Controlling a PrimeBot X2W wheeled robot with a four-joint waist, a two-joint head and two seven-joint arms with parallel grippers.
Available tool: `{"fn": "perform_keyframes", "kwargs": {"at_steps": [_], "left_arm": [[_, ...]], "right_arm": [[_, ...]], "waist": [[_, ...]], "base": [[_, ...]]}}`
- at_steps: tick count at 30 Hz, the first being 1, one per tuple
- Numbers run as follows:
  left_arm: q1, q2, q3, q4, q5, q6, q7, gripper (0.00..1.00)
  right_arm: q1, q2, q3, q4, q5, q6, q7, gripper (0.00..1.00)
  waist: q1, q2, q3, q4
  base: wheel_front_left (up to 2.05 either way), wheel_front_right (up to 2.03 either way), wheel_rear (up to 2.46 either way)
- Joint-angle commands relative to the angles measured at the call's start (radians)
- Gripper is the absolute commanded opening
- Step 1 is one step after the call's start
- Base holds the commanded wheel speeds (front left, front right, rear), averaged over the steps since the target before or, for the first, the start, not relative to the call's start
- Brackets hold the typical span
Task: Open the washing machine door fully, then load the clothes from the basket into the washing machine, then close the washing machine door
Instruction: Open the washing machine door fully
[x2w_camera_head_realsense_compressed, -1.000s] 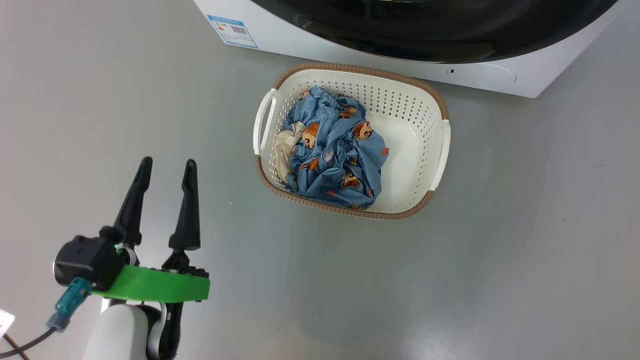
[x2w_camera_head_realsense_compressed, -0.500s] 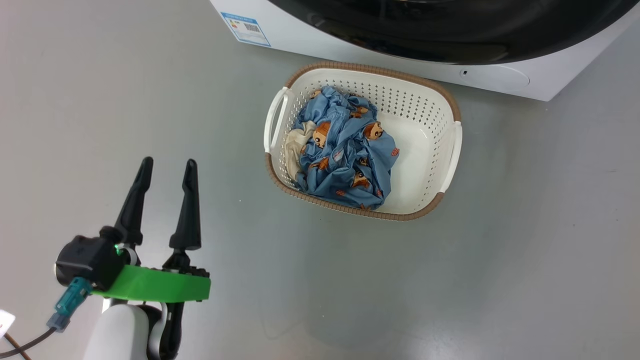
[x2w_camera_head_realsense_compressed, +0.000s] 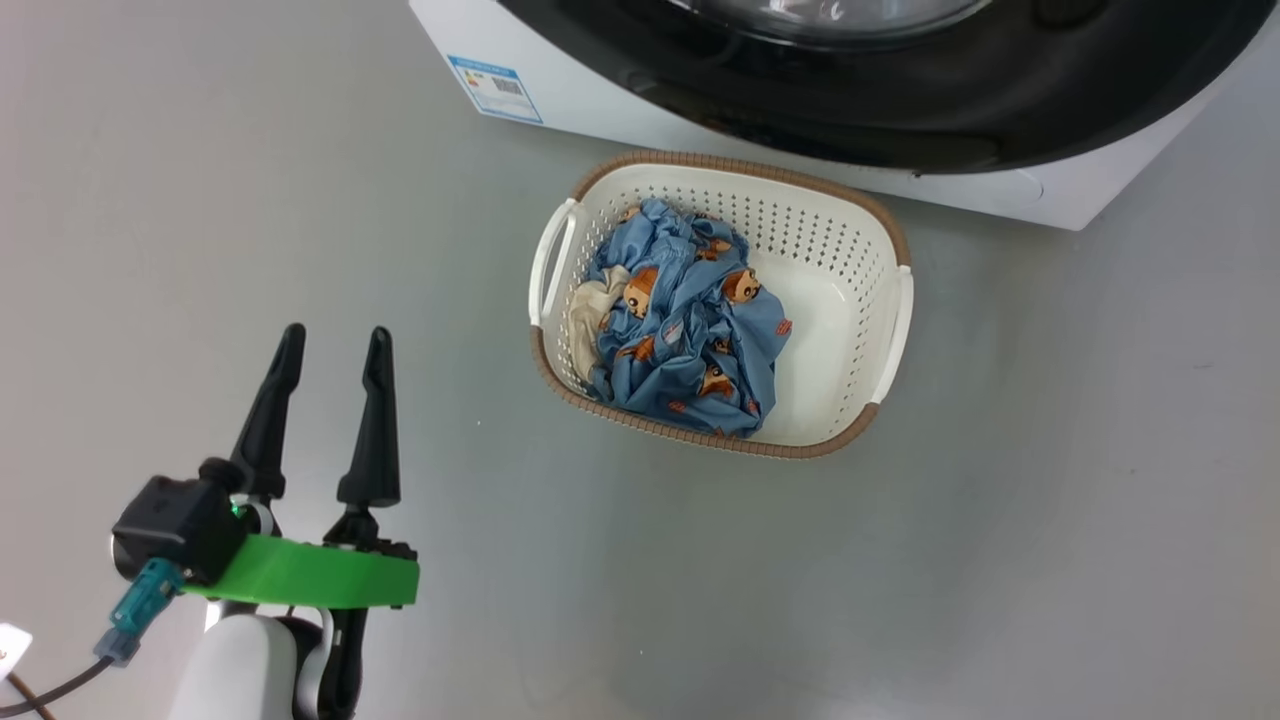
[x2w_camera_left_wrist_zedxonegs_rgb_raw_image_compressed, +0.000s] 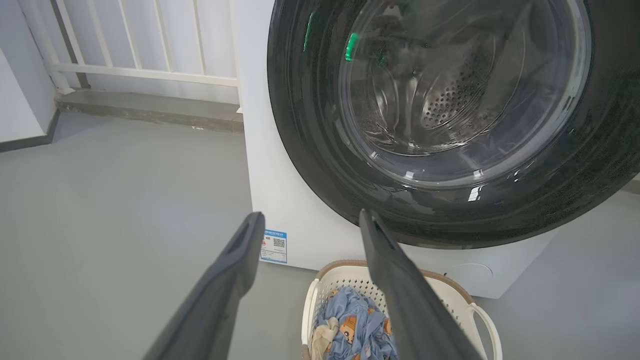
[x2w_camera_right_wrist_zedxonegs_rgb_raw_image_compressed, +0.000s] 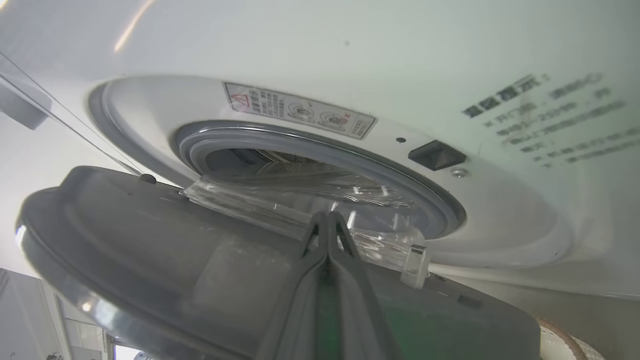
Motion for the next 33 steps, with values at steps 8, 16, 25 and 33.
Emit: {"fn": "perform_keyframes", "kwargs": {"at_steps": [8,16,25,33], "left_arm": [[0.039,0.021,0.044,-0.006,0.014,-0.003,-0.008,1.0],[0.065,0.035,0.045,0.012,0.013,-0.003,-0.008,1.0],[0.099,0.051,0.055,0.019,0.01,-0.003,-0.008,1.0],[0.143,0.072,0.063,0.032,0.006,-0.003,-0.008,1.0]], "right_arm": [[0.098,0.058,0.031,-0.055,0.032,0.002,0.053,0.0],[0.189,0.09,0.05,-0.068,0.042,0.002,0.091,0.0],[0.275,0.126,0.06,-0.088,0.049,0.002,0.116,0.0],[0.384,0.162,0.07,-0.125,0.051,0.002,0.133,0.0]], "waist": [[0.0,0.0,-0.061,-0.02],[0.0,0.0,-0.126,-0.022],[0.0,0.0,-0.19,-0.015],[0.0,0.0,-0.268,0.001]], "base": [[0.0,0.0,0.0],[0.0,0.0,0.0],[0.0,0.0,0.0],[0.0,0.0,0.0]]}}
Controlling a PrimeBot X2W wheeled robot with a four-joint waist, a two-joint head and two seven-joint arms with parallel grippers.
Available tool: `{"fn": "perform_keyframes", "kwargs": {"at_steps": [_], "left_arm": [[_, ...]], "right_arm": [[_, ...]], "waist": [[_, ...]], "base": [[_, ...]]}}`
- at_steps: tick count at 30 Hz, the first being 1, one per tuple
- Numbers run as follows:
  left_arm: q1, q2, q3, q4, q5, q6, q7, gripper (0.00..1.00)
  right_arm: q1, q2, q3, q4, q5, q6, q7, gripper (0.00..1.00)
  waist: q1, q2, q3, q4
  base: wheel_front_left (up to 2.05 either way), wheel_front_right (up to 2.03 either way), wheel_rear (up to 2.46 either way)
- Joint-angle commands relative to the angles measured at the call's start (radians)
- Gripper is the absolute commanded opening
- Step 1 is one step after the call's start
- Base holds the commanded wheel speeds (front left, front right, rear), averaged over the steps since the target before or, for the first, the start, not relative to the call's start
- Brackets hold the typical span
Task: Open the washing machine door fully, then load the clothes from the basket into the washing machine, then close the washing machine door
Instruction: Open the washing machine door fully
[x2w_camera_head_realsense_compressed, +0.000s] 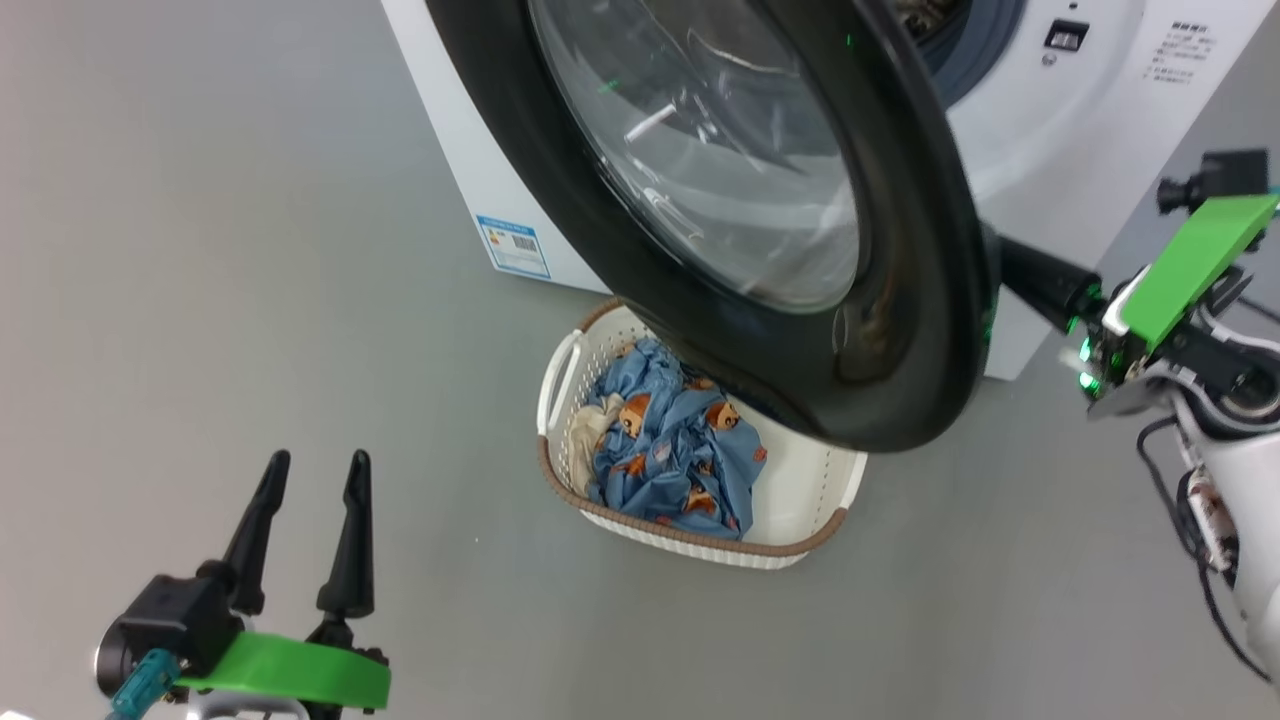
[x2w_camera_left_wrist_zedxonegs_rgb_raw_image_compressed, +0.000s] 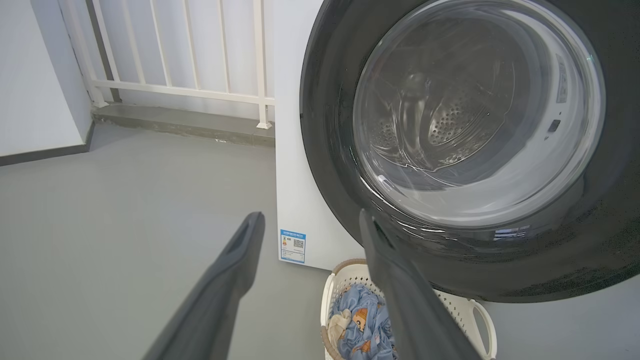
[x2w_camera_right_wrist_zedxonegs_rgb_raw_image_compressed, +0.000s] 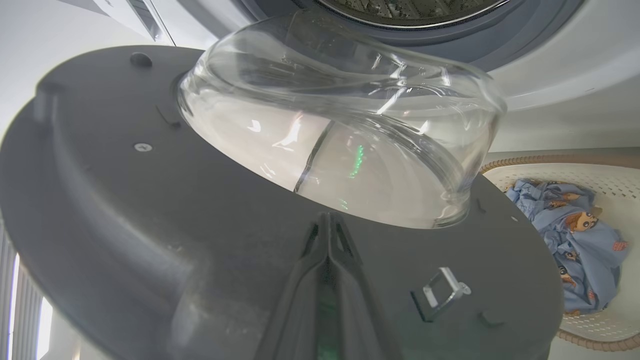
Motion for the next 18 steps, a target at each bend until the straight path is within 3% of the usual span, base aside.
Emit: {"fn": "perform_keyframes", "kwargs": {"at_steps": [1,18], "left_arm": [[-0.001,0.032,0.039,-0.017,-0.003,-0.003,-0.008,1.0],[0.058,0.066,0.036,0.008,-0.021,-0.003,-0.008,1.0]], "right_arm": [[0.023,0.01,0.01,-0.033,0.012,0.002,0.006,0.0],[0.198,0.078,-0.008,-0.11,0.024,0.002,0.033,0.0]], "waist": [[0.0,0.0,-0.03,0.012],[0.0,0.0,-0.131,0.087]], "base": [[0.0,0.0,0.0],[0.0,0.0,0.0]]}}
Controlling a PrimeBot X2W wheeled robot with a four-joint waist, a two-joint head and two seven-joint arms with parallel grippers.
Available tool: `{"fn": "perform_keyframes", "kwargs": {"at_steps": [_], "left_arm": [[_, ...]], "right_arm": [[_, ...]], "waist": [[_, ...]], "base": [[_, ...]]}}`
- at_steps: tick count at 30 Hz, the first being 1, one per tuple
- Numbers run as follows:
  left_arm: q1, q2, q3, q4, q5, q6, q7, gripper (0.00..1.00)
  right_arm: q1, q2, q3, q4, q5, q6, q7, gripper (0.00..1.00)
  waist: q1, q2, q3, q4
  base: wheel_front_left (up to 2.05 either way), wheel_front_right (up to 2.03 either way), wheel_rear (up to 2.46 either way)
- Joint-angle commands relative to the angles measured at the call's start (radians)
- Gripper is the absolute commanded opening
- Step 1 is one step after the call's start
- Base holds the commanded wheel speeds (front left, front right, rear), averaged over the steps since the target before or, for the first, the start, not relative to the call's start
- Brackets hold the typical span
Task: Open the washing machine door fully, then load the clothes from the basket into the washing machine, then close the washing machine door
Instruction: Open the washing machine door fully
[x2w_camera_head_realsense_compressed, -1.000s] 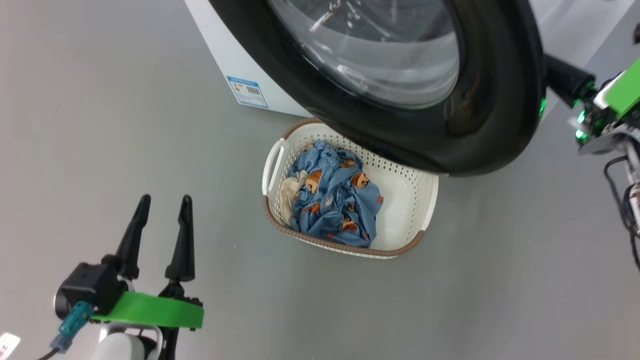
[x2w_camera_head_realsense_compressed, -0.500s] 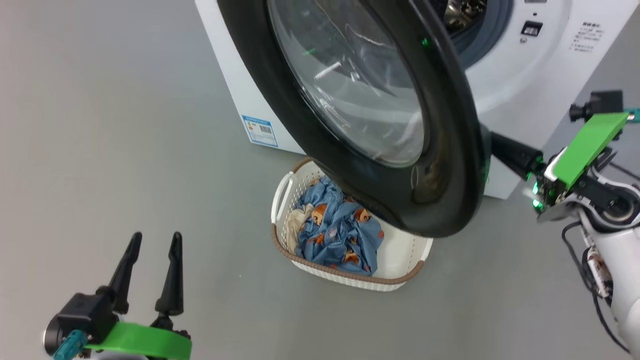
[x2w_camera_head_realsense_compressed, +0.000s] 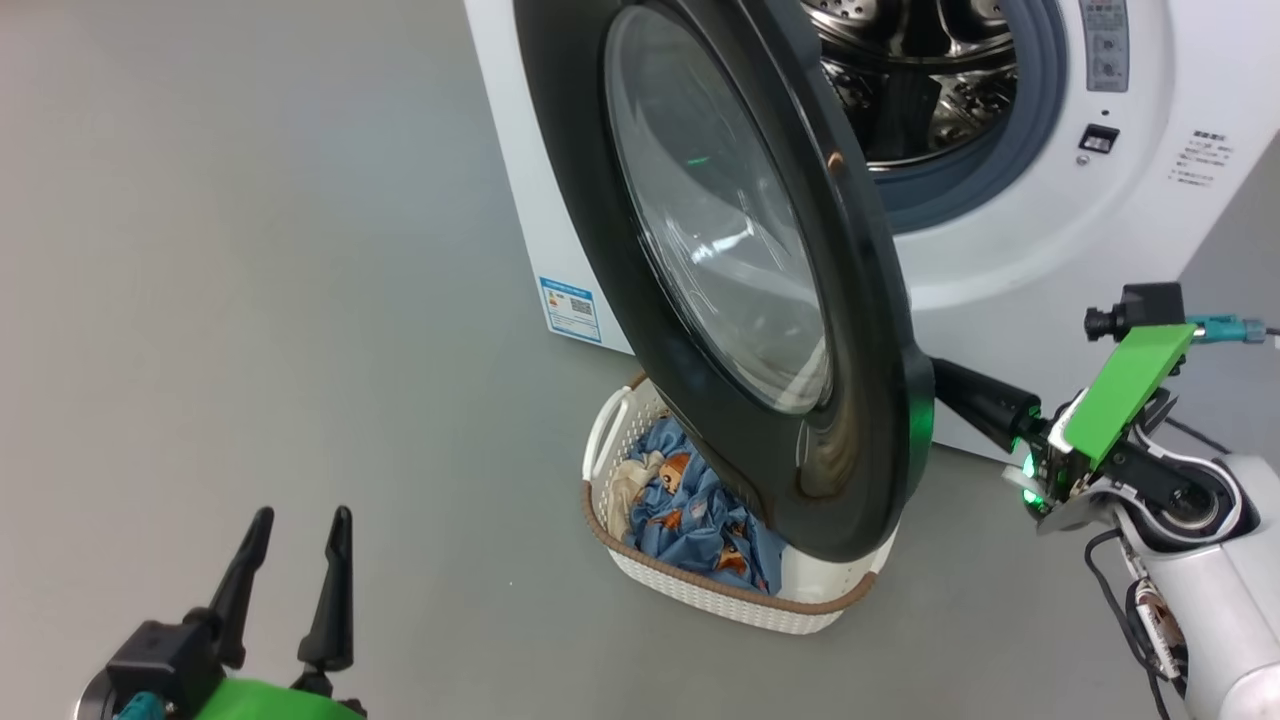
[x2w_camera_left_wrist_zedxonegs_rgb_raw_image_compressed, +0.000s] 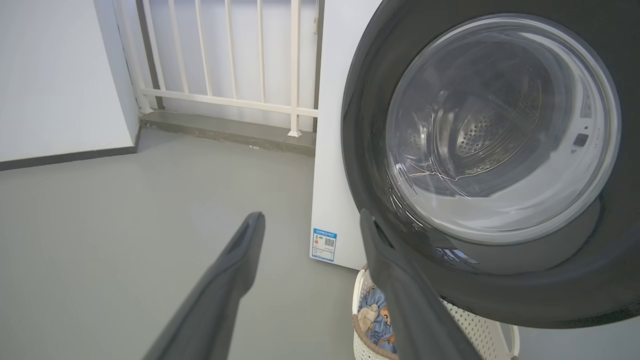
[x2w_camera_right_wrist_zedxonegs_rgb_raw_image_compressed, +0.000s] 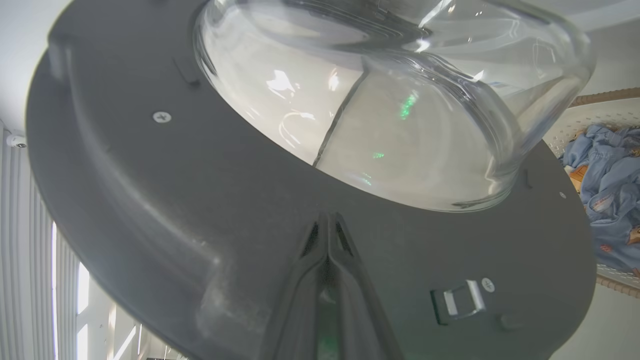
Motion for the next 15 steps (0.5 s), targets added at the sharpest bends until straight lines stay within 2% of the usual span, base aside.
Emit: {"fn": "perform_keyframes", "kwargs": {"at_steps": [1,15], "left_arm": [[-0.003,0.025,0.035,-0.015,-0.008,-0.003,-0.008,1.0],[0.011,0.04,0.031,-0.004,-0.014,-0.003,-0.008,1.0]], "right_arm": [[0.021,0.016,0.015,-0.038,0.018,0.002,0.015,0.0],[0.096,0.069,0.005,-0.088,0.008,0.002,0.035,0.0]], "waist": [[0.0,0.0,-0.019,0.021],[0.0,0.0,-0.052,0.077]], "base": [[0.0,0.0,0.0],[0.0,0.0,0.0]]}}
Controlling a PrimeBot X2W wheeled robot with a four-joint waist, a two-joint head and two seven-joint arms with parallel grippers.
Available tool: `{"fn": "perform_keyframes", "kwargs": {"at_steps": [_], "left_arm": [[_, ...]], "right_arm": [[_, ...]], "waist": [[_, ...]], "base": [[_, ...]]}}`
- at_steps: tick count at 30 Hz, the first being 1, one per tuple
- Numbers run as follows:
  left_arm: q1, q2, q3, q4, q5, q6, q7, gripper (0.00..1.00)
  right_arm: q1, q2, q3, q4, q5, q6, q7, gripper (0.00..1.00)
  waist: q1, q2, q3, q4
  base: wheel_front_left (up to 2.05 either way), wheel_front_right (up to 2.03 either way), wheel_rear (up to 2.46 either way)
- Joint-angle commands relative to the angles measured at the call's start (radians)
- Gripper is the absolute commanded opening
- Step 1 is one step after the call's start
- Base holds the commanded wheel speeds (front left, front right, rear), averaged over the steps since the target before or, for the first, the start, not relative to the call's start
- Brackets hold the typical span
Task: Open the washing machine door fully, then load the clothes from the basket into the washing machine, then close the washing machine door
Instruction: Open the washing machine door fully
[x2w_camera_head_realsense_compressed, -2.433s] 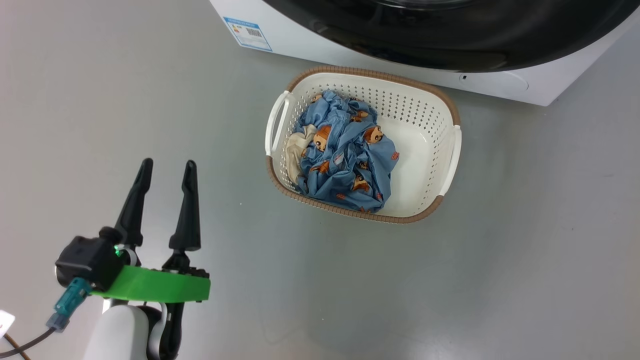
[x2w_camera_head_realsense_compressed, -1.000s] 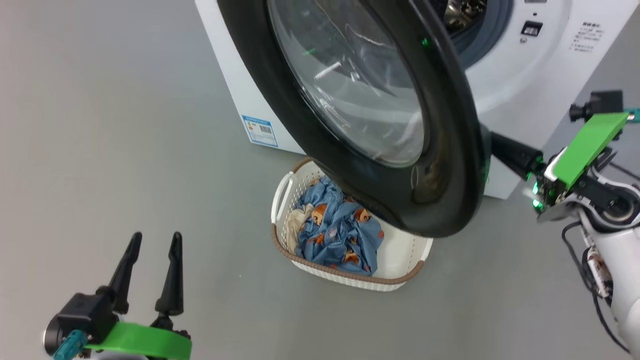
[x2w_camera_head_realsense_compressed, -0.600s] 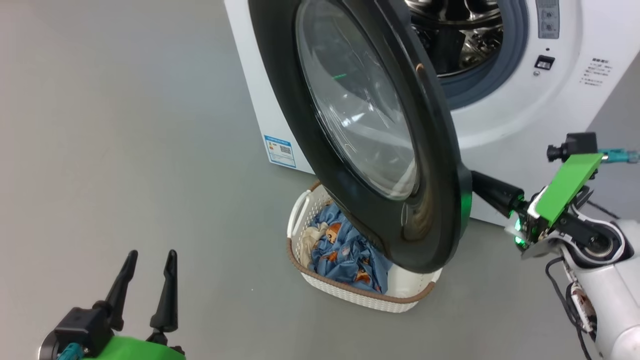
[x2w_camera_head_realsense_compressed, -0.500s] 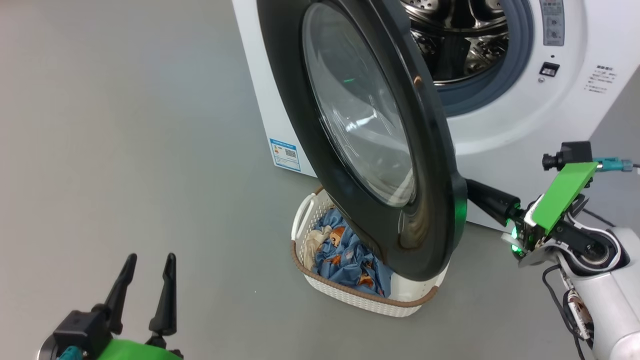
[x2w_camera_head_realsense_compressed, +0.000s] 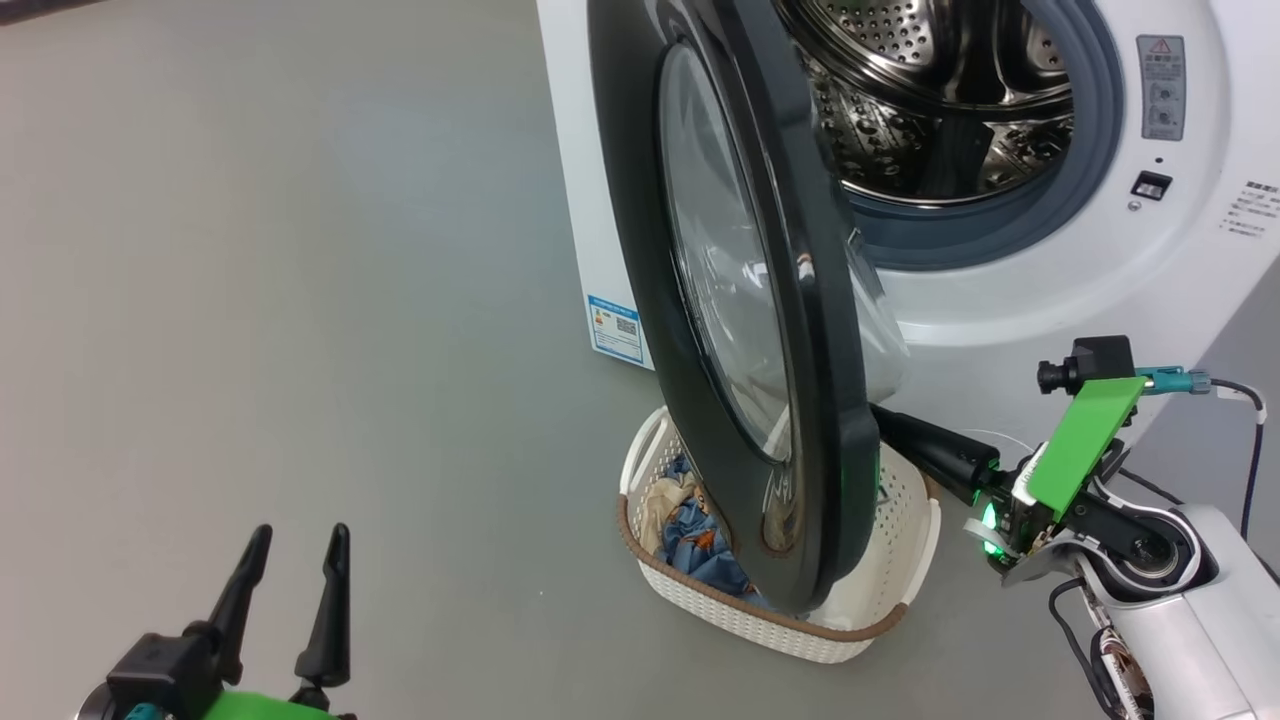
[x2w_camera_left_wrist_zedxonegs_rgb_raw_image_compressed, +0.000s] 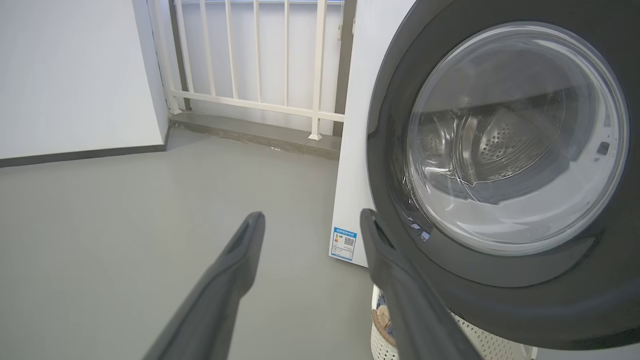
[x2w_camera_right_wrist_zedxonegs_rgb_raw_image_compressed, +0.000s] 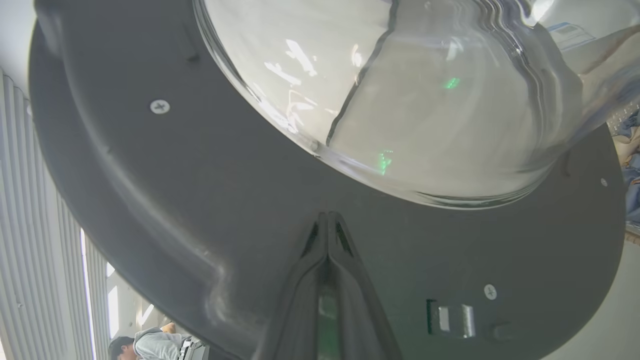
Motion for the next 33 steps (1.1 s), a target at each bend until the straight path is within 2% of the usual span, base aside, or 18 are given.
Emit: {"fn": "perform_keyframes", "kwargs": {"at_steps": [1,19,33], "left_arm": [[-0.008,0.028,0.034,-0.018,-0.008,-0.003,-0.008,1.0],[-0.006,0.029,0.029,-0.007,-0.007,-0.003,-0.008,1.0],[0.001,0.033,0.036,-0.016,-0.01,0.001,-0.008,1.0]], "right_arm": [[0.006,0.016,0.013,-0.037,0.006,0.002,0.012,0.0],[0.015,0.086,0.034,-0.062,-0.021,0.002,0.045,0.0],[0.001,0.129,0.045,-0.047,-0.04,0.002,0.059,0.0]], "waist": [[0.0,0.0,-0.007,0.014],[0.0,0.0,-0.023,0.078],[0.0,0.0,-0.019,0.087]], "base": [[0.0,0.0,0.0],[0.0,0.0,0.0],[0.0,0.0,0.0]]}}
